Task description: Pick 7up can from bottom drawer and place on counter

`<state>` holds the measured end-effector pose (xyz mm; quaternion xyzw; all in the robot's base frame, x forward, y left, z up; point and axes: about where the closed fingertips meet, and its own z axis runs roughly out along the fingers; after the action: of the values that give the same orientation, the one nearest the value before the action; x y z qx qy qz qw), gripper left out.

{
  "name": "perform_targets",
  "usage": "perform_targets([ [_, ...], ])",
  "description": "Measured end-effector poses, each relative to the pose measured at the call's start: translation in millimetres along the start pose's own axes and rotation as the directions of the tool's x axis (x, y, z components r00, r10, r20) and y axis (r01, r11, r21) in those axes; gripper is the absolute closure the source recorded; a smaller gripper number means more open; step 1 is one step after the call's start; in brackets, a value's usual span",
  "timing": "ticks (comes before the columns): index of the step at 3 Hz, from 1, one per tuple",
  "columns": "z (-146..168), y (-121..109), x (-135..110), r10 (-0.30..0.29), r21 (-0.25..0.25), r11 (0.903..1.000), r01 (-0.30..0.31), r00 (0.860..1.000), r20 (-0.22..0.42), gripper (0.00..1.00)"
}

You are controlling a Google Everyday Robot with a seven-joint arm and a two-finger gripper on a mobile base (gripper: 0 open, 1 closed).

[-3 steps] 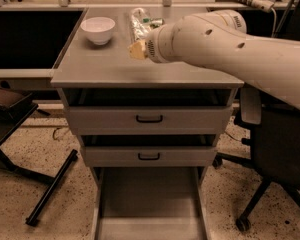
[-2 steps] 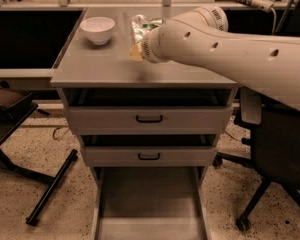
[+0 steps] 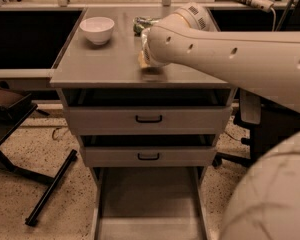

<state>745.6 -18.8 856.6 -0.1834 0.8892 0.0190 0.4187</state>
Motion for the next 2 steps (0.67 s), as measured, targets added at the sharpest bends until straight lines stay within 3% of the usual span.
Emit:
perform_targets([
  [1, 14.6, -0.4, 12.4, 0.002, 0.01, 1.0, -0.002, 0.997, -0.071, 1.0],
  [2, 14.9, 0.1, 10.3, 0.003, 0.006, 1.0, -0.002, 0.997, -0.081, 0.81],
])
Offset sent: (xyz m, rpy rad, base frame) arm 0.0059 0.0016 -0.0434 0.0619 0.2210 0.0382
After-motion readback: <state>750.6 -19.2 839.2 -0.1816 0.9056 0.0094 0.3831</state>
